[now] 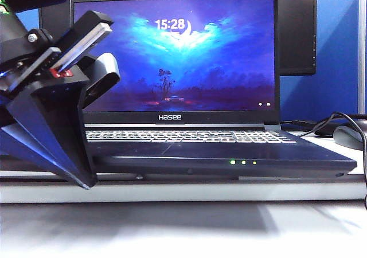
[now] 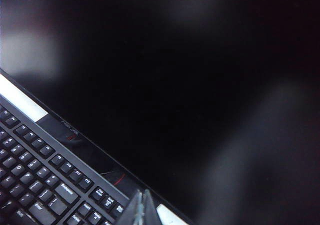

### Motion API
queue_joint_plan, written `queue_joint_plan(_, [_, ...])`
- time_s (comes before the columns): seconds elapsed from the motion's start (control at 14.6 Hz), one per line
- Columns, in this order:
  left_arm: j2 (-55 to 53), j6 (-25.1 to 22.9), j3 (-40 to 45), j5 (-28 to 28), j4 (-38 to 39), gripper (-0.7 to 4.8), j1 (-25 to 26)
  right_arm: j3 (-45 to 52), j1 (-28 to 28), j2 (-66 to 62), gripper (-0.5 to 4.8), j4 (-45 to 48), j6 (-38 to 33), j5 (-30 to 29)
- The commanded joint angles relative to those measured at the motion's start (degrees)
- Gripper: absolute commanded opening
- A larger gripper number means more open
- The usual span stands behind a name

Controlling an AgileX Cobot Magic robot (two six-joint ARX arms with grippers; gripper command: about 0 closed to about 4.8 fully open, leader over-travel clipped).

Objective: Close the lid of the black laptop.

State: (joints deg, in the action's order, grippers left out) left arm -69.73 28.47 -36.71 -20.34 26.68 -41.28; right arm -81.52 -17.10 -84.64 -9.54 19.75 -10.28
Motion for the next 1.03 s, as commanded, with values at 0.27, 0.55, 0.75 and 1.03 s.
queue_joint_plan(0.27, [-0.4,-0.8,-0.2,3.7,-4.2,0.04,0.3,-0.2,-0.1,0.0,0.08,-16.8,-3.1,-6.6])
queue_joint_plan(0.55, [-0.4,-1.1,-0.2,3.7,-4.2,0.04,0.3,-1.5,-0.1,0.7,0.08,-24.1,-3.3,-13.9])
queue_joint_plan(0.75, [-0.4,-1.5,-0.2,3.6,-4.3,0.04,0.3,-4.2,-0.1,1.3,0.07,-25.9,-2.9,-14.5])
queue_joint_plan(1.03, [-0.4,-1.7,-0.2,3.6,-4.0,0.04,0.3,-4.4,0.7,5.1,-0.01,-20.4,-1.9,4.1])
